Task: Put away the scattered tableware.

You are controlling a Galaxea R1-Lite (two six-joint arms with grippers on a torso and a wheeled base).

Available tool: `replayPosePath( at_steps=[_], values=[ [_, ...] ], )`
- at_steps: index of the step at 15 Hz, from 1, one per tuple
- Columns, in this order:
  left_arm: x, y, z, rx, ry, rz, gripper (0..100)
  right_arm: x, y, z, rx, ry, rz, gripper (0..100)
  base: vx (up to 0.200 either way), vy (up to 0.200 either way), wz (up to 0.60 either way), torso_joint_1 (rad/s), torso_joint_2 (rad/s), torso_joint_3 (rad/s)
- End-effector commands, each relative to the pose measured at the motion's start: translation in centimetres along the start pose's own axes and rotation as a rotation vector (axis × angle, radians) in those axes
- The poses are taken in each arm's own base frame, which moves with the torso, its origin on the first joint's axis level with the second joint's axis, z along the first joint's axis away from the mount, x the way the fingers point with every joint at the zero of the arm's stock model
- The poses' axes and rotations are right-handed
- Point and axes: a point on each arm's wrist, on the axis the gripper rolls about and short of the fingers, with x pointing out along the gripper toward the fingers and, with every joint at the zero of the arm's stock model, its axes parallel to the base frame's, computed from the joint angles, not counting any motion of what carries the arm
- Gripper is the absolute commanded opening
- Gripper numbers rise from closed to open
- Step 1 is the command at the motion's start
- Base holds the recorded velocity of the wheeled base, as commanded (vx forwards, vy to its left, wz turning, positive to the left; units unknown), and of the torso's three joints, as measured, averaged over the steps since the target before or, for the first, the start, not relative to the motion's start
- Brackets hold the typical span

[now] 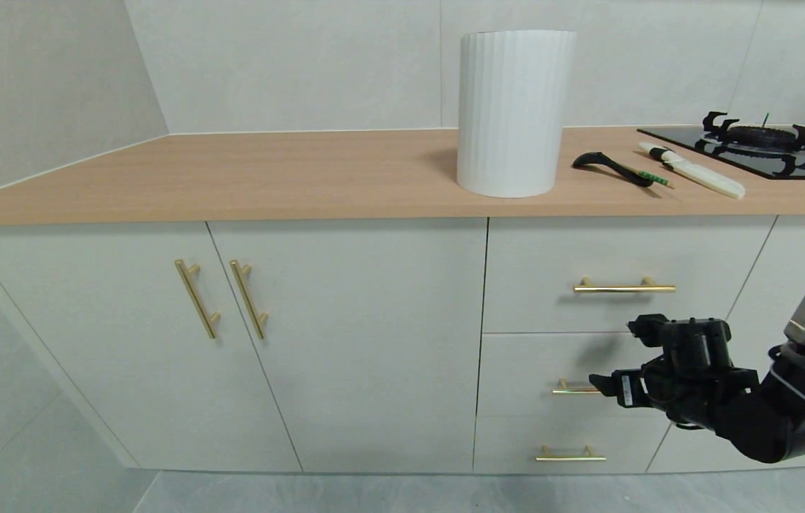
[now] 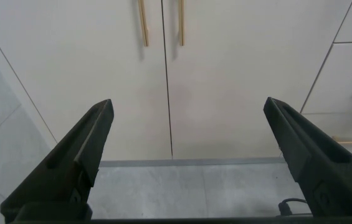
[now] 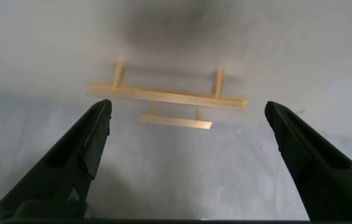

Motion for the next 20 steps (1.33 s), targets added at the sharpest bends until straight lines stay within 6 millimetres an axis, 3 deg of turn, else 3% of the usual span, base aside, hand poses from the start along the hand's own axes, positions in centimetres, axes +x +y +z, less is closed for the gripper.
replayPosePath(
  at_steps=[1,12,20],
  values=[
    [0.0,0.0,0.0,0.000,0.001,0.000,100,1.6,0.0,-1.9,0.002,0.046,-0.018,100,0.000,0.000,0.00,0.000,0.00,0.000],
    [0.0,0.0,0.0,0.000,0.001,0.000,100,5.3,0.1,-3.1,0.073,-0.043,-0.107,100,0.000,0.000,0.00,0.000,0.00,0.000],
    [0.0,0.0,0.0,0.000,-0.001,0.000,100,4.6,1.0,-4.2,0.047,0.000,-0.088,100,0.000,0.000,0.00,0.000,0.00,0.000]
  ],
)
